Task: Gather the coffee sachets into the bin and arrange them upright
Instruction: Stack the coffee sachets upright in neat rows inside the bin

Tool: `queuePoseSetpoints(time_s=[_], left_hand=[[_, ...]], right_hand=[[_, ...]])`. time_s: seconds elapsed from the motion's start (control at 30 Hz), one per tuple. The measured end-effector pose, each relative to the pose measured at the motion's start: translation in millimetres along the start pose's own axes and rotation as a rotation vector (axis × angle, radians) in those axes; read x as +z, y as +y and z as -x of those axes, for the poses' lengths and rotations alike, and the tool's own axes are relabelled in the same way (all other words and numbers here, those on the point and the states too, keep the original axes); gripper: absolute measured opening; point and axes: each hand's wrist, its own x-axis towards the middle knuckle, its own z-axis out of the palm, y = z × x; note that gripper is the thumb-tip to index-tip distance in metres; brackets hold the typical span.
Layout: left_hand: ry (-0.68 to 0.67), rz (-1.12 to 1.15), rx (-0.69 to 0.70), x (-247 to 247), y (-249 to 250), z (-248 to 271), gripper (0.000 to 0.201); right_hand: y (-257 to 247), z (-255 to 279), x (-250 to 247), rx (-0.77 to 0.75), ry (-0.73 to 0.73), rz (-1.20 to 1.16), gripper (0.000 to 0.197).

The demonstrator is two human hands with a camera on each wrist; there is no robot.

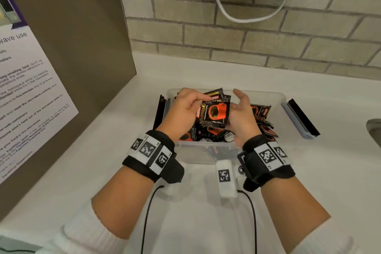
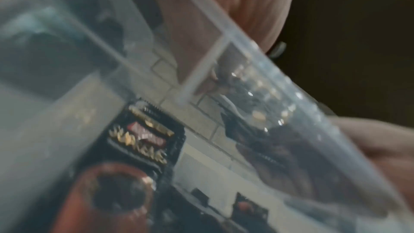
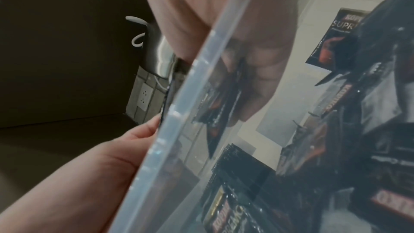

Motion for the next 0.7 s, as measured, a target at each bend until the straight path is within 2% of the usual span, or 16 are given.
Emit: queuePoseSetpoints(time_s=[0.17,0.27,0.33,0.37,0.43,0.53,0.6,0.7], left_hand=[[-0.108,-0.35,0.317,-17.2,8.9,-13.3,0.025],[-0.203,-0.592,0.364,-18.5,12.7,-20.9,0.027],[-0.211,-0.574,0.434,-16.8,12.0,-20.4,0.023],[-0.175,-0.511,0.458,-16.0,11.3,-18.9,0.021],[-0.062,-0.332,0.35,-15.1,12.3,-15.9,0.021],[-0.003,-0.07,0.003,-14.9,16.3,-12.0,0.031],[-0.078,0.06,-0.162,-16.8,19.5,-8.8,0.04],[-0.34,0.168,-0.245,-14.8,26.4,4.7,0.032]], right_hand=[[-4.4,3.3,2.5,0.033,-0.135,0.041,0.032],[-5.4,3.9,3.9,0.051,-0.206,-0.056,0.028],[-3.9,4.7,4.9,0.03,-0.283,0.007,0.035],[-2.8,4.7,5.1,0.0,-0.323,0.062,0.035],[-0.8,4.8,4.5,-0.041,-0.365,0.106,0.026],[0.1,4.0,1.8,-0.095,-0.289,0.089,0.018],[0.7,2.1,0.5,-0.107,-0.23,0.042,0.014],[-0.1,2.4,3.6,-0.12,-0.212,-0.058,0.017]])
